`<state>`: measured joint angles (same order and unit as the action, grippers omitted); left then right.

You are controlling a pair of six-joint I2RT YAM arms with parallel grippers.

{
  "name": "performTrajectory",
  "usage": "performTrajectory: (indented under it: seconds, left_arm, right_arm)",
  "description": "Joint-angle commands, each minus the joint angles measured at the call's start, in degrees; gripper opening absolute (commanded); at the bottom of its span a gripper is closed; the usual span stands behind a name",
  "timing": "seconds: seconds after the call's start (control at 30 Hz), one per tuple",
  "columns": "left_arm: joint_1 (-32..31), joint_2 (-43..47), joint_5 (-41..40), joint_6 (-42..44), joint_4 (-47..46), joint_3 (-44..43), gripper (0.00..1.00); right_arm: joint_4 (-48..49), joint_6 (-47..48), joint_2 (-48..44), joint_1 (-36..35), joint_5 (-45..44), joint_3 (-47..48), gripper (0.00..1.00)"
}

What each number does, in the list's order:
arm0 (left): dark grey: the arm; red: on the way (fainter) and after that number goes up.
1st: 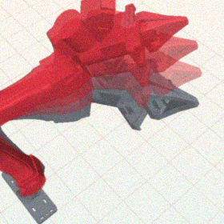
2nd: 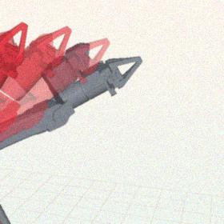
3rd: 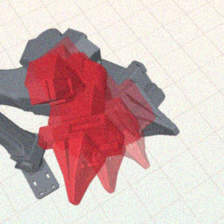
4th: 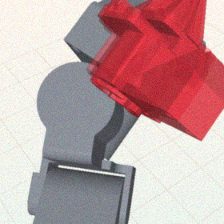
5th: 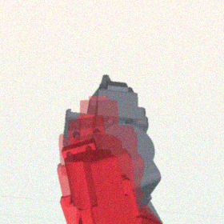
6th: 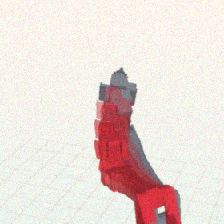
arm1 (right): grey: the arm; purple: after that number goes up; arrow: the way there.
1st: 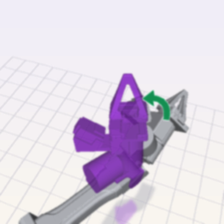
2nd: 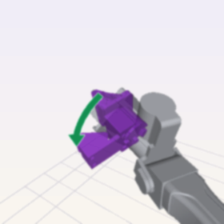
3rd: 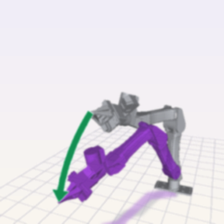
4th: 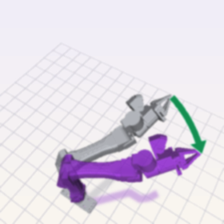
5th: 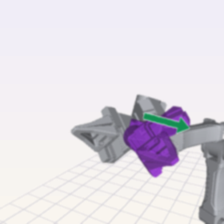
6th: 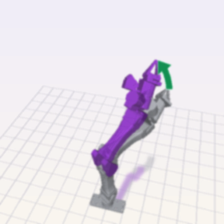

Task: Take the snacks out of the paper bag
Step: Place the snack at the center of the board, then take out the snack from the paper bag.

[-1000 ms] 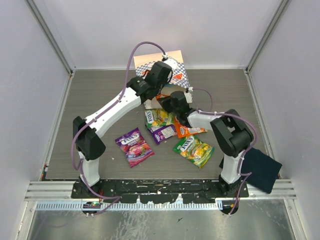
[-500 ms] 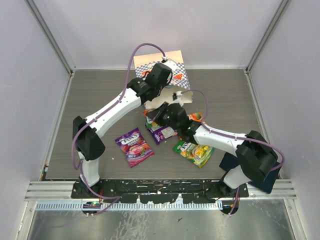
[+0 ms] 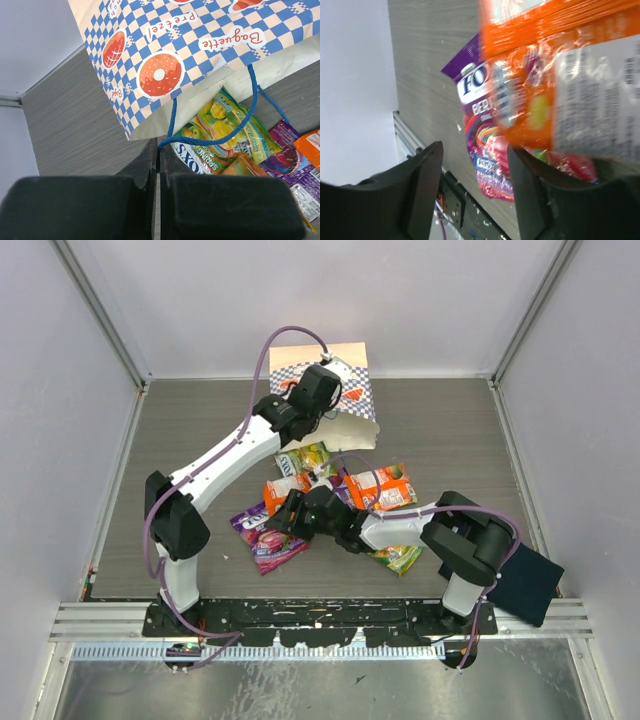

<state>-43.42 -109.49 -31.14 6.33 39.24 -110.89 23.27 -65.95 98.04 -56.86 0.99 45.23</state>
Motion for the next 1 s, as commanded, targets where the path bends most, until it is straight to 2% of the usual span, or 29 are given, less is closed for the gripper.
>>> performTrajectory:
  seconds: [0.0, 0.13, 0.27, 0.37, 0.43, 0.57, 0.77, 0.87, 0.97]
  left_arm:
    - [0.7, 4.5, -1.0, 0.5, -2.4, 0.3, 0.00]
    - [1.1, 5.0, -0.7, 0.7, -2.6, 0.6, 0.00]
    - [1.4, 5.6, 0.2, 0.9, -3.0, 1.0, 0.00]
    - [1.5, 5.3, 0.9, 1.1, -2.6, 0.2, 0.00]
    - [1.5, 5.0, 1.4, 1.2, -2.6, -0.3, 0.00]
    - [1.4, 4.5, 1.9, 1.1, -2.3, -1.3, 0.00]
    - [1.4, 4.8, 2.0, 1.5, -2.3, -1.0, 0.00]
    - [1.4, 4.9, 2.5, 1.4, -2.1, -1.2, 0.00]
    - [1.5, 5.2, 2.4, 1.4, -1.9, -1.0, 0.00]
  right_arm:
    - [8.8, 0.6, -2.3, -2.1, 2.4, 0.1, 0.64]
    - [7.5, 3.7, -7.7, -2.6, -2.9, -1.2, 0.72]
    - [5.5, 5.6, -14.3, -2.6, -12.2, -3.8, 0.77]
    - [4.6, 3.1, -17.3, -2.3, -22.1, -5.7, 0.83]
    - [4.8, -0.6, -17.5, -1.4, -28.2, -6.2, 0.83]
    - [9.5, -6.4, -13.4, 1.8, -35.9, -5.8, 0.79]
    - [19.9, -15.7, -4.8, 8.8, -35.9, -4.6, 0.70]
    - [24.8, -17.8, 1.2, 10.9, -36.9, -0.8, 0.69]
    - [27.6, -24.2, 7.9, 12.4, -37.0, 3.9, 0.68]
